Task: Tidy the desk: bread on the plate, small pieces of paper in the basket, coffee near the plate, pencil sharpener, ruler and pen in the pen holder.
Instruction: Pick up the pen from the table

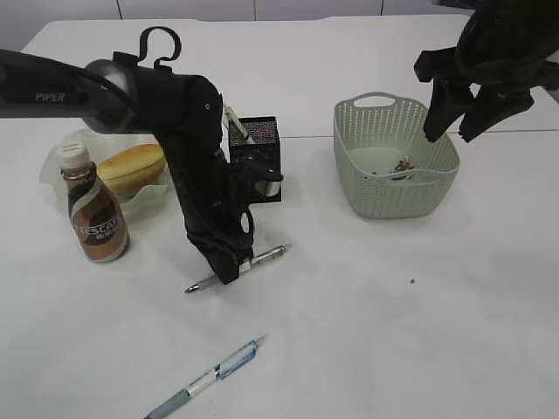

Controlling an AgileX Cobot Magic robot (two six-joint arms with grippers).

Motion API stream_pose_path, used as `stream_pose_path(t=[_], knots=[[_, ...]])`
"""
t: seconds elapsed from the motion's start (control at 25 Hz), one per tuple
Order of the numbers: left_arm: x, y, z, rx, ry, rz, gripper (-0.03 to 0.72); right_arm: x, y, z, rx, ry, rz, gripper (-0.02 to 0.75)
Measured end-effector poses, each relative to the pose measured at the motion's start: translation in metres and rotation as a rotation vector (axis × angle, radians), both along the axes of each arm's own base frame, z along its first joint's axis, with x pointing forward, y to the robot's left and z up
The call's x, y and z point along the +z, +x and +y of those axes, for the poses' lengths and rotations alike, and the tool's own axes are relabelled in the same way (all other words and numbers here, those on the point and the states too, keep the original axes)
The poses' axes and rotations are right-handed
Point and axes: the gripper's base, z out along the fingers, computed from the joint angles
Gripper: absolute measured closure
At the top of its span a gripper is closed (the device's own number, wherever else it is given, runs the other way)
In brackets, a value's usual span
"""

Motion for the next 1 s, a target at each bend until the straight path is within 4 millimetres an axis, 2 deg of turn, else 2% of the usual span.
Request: stream_pose_path(t=[0.28,0.76,1.0], knots=[[0.033,0.007,-0.014,0.044,-0.089,0.044,0.624,0.0,0.0,0.0,0.0,0.002,0.0,0.384],[0.035,0.007,-0.014,0.23,-0.067,0.086,0.624,0.0,0.0,0.0,0.001,0.002,0.0,0.384],[0.056,0.005,-0.012,0.269,-0.081,0.054,0.624,0.0,0.0,0.0,0.004,0.001,-0.001,0.384]])
